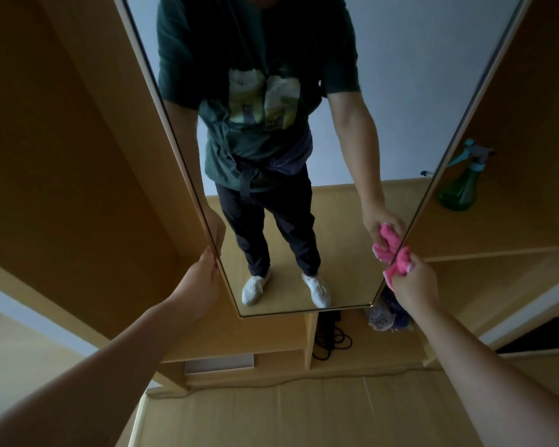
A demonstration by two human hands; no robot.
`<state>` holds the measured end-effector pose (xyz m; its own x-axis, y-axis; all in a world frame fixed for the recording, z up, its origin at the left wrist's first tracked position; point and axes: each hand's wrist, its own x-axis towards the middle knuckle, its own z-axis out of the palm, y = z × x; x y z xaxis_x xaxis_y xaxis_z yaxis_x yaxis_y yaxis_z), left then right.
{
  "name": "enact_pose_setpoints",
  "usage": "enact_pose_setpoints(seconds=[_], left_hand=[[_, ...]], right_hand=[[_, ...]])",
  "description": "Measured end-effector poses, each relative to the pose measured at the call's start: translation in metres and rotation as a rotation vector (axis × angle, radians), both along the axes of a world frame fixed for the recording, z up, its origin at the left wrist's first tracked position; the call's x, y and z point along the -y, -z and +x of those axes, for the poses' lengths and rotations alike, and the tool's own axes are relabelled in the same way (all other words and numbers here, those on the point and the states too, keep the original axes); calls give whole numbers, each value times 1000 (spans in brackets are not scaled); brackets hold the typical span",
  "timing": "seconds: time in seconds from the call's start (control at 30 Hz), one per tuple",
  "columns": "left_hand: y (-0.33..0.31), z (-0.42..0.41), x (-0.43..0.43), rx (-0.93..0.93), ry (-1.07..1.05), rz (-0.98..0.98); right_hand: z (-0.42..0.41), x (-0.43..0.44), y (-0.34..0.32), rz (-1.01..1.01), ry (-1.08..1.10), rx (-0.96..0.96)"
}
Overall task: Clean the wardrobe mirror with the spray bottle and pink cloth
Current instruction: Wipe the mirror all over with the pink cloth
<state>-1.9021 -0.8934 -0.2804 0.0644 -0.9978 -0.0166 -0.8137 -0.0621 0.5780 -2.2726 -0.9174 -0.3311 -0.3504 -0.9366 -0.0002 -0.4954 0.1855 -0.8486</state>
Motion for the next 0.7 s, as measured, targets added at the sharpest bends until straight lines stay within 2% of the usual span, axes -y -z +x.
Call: enact_pose_setpoints(seconds=[0.27, 0.43, 0.7], left_hand=[[22, 5, 3, -20, 12, -8], [29, 10, 13, 6, 34, 54], [35, 7, 17, -29, 14, 34]], right_hand=[[3, -7, 13, -28, 24, -39], [2, -12, 24, -57, 10, -76], [0, -14, 58, 12, 27, -38]])
